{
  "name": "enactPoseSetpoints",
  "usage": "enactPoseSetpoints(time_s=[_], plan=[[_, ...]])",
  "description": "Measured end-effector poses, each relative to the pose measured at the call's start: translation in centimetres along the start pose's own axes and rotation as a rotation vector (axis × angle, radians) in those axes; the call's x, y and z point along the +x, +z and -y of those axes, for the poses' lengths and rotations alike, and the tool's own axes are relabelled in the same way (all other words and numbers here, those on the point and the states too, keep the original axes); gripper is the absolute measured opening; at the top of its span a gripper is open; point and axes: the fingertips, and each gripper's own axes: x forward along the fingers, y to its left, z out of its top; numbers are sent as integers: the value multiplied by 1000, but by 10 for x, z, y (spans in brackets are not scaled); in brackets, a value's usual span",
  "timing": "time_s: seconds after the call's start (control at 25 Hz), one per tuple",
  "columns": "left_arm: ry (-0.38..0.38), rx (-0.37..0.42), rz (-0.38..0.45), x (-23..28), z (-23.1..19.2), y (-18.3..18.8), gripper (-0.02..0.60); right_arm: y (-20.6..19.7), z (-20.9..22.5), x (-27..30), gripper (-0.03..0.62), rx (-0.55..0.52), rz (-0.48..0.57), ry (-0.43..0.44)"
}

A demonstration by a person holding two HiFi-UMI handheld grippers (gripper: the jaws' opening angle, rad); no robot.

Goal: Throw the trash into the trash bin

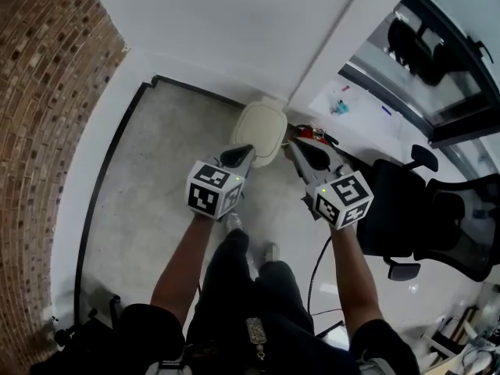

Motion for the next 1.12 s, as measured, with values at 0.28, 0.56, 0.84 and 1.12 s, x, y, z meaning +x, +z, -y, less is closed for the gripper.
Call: enactPoseSetpoints(time_s=[0.28,0.56,0.84,1.12], plan=[[60,90,115,-39,83,48,2,51,-21,-73,3,-57,170,73],[88,97,164,-78,173,50,3,53,-48,-152,3,-40,207,111],[117,135,200,-110,227,51,2,61,-76,-202,3,-80,235,152],[141,162,240,-134,258,58,2,76,-96,-235,2,-116,277,175]])
